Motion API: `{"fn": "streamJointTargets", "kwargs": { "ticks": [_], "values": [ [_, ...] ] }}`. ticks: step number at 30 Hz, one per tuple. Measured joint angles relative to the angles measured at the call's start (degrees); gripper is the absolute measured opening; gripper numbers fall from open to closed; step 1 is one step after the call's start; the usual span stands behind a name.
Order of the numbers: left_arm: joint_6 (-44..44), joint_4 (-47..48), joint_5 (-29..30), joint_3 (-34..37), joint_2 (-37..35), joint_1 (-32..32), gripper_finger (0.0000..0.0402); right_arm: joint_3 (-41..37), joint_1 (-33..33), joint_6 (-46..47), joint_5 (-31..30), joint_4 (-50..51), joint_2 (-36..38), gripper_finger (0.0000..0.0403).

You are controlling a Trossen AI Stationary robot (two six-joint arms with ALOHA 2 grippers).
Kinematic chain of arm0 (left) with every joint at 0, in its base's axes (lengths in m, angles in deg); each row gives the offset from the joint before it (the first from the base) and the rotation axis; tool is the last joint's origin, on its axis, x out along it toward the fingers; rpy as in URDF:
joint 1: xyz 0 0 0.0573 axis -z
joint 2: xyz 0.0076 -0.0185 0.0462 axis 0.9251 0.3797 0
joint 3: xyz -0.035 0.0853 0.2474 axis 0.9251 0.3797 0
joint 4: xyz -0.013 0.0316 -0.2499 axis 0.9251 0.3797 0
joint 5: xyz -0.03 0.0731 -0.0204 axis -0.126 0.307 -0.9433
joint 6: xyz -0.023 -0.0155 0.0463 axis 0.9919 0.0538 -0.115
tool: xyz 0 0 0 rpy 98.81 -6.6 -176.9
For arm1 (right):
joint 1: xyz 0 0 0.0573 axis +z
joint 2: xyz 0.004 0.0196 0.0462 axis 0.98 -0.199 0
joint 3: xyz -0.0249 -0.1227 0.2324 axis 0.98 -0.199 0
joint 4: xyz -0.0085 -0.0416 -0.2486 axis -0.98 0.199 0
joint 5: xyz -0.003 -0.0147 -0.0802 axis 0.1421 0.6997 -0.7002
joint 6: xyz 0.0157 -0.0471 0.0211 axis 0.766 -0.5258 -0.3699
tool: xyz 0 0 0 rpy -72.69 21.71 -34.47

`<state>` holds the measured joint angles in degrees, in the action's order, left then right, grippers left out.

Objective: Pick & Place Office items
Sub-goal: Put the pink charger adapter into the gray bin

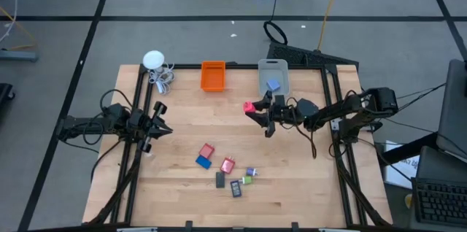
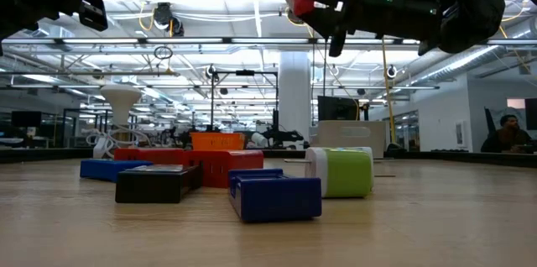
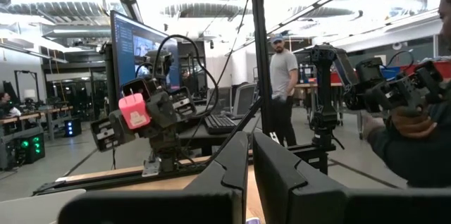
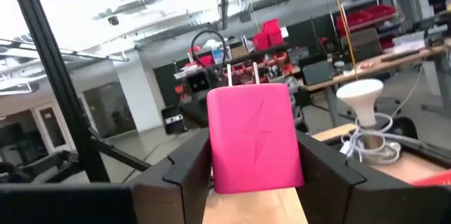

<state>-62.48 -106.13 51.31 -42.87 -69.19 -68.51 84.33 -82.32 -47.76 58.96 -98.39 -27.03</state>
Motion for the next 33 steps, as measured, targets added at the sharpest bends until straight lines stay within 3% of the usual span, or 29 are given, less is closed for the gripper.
{"fn": "streamJointTargets", "kwargs": {
  "ticks": [33],
  "values": [
    [0.0, 0.0, 0.0, 0.0, 0.0, 0.0, 0.0024, 0.0, -0.6, -7.1, -0.1, -0.4, 0.2, 0.0164]
  ]
}}
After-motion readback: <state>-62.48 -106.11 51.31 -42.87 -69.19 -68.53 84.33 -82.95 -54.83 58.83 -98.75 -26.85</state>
